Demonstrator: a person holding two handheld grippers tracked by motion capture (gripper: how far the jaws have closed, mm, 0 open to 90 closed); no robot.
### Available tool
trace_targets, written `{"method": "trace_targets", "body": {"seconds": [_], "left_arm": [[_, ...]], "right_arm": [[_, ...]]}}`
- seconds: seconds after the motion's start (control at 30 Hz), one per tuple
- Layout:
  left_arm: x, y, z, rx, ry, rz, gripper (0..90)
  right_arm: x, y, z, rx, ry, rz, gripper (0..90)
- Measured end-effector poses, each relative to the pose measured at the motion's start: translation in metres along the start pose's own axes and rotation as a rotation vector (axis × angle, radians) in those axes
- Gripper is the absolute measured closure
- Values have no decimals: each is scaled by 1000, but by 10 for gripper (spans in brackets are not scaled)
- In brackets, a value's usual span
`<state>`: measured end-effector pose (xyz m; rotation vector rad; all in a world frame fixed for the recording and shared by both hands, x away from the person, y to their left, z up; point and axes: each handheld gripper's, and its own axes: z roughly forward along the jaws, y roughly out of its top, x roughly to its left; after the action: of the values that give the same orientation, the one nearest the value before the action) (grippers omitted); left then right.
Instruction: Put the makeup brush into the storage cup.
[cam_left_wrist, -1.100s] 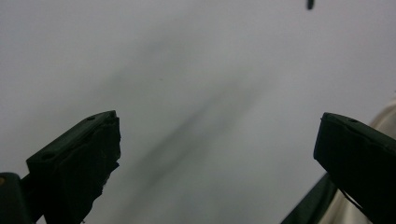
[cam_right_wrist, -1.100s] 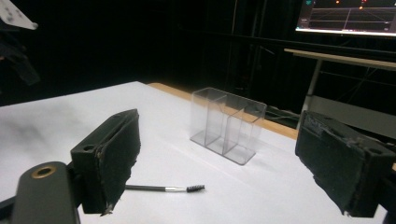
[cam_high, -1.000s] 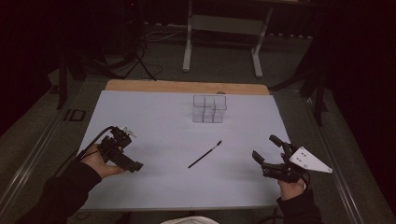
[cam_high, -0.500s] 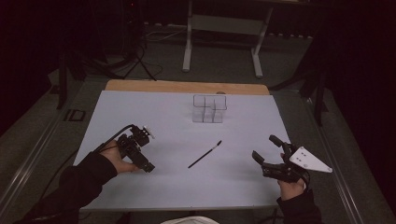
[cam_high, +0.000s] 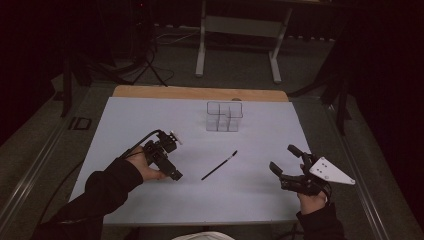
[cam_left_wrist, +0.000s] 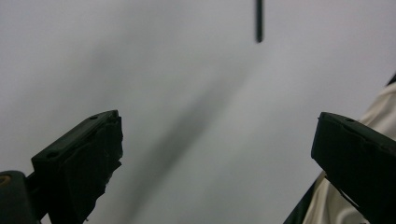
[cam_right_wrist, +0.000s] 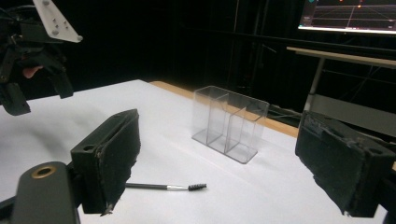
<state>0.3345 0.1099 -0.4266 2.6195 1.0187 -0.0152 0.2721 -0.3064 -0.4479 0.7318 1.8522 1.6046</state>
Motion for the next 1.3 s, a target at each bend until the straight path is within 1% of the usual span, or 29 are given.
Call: {"method": "trace_targets", "body": {"seconds": [0.03,0.07,0.1,0.17,0.2,0.23,0.3,0.33,0.37,0.43,0.47,0.5,0.67,0.7,0.77,0.8,0.87,0.9,0.97,1.07,1.13,1.23,1.27,1.3], "left_arm": [[-1,2,1,3,-7,7,29],[-2,4,1,-5,-2,7,29],[-4,6,3,0,-1,15,34],[-5,9,5,-10,-5,11,35],[-6,11,7,0,-12,20,35],[-7,13,8,-7,-6,17,35],[-7,16,10,-2,-14,20,35],[-7,18,10,-12,-8,20,35],[-7,20,11,-11,-19,25,36],[-9,23,11,-21,-15,27,36],[-9,25,12,-19,-24,30,41],[-9,27,12,-27,-25,27,42],[-12,37,18,-15,-33,36,42],[-13,39,20,-14,-40,39,42],[-15,44,23,-10,-33,45,46],[-16,46,24,-4,-44,49,46],[-18,50,27,-1,-35,56,46],[-18,52,28,2,-42,62,46],[-20,56,30,9,-42,66,50],[-20,62,33,9,-49,63,62],[-21,65,35,7,-42,60,63],[-22,69,37,-16,-48,54,90],[-21,71,38,-13,-51,63,96],[-21,72,39,-14,-50,62,98]], "right_arm": [[0,0,0,2,-1,-2,138],[0,0,0,2,0,-2,138],[0,0,0,1,2,-1,138],[1,0,0,2,1,-4,138],[1,0,0,1,2,-3,138],[1,0,0,1,2,-3,138],[1,0,0,1,-2,-6,138],[0,0,0,-7,1,-1,138],[0,0,0,-8,1,-1,138],[0,0,0,-4,1,-5,138],[0,0,0,-3,2,-3,138],[1,0,1,0,0,-6,138],[1,0,1,-1,3,-6,138],[1,0,1,-1,2,-6,138],[1,0,0,-2,3,-6,138],[1,0,0,-2,2,-7,138],[1,0,1,-2,5,-8,138],[1,0,1,-1,4,-9,138],[1,0,1,-2,5,-8,138],[1,0,1,-1,5,-7,138],[1,0,1,-1,3,-7,138],[1,0,1,-1,3,-11,139],[1,0,1,-1,2,-14,139],[1,0,1,-1,3,-11,138]]}}
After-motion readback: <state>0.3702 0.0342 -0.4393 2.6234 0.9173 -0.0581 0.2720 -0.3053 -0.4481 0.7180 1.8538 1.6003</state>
